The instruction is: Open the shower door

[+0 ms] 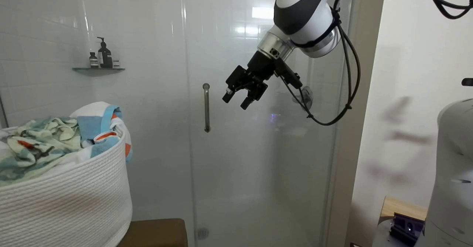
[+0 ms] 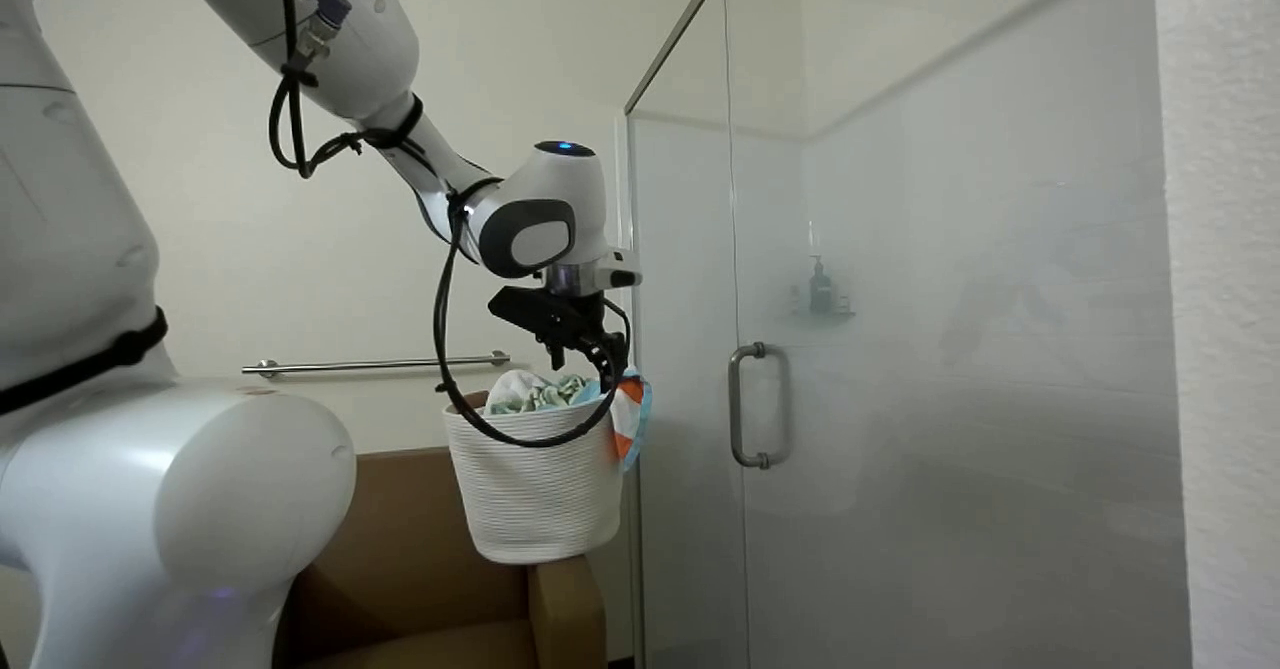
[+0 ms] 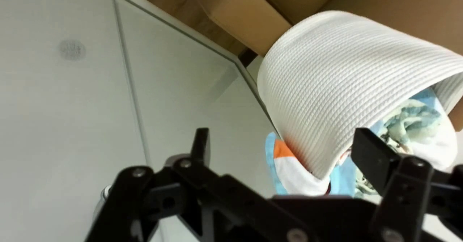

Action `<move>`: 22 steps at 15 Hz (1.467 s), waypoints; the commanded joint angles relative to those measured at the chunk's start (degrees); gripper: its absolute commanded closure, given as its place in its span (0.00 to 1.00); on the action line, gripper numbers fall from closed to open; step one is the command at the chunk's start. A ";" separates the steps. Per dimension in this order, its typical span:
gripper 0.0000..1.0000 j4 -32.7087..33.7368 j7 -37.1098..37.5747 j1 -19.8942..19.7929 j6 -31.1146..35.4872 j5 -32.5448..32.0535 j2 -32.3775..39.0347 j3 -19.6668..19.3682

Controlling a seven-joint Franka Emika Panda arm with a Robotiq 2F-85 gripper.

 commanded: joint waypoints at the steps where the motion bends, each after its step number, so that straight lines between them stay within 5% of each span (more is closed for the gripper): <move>1: 0.00 -0.52 4.27 1.19 8.35 1.93 1.34 0.69; 5: 0.00 -0.45 10.17 0.73 16.44 0.33 3.94 1.19; 11: 0.00 -2.95 4.48 -0.53 28.49 -6.01 4.87 3.46; 19: 0.00 -7.54 4.46 -7.96 40.71 -26.93 4.93 7.77; 22: 0.00 -9.26 2.40 -12.13 42.16 -27.10 3.99 11.80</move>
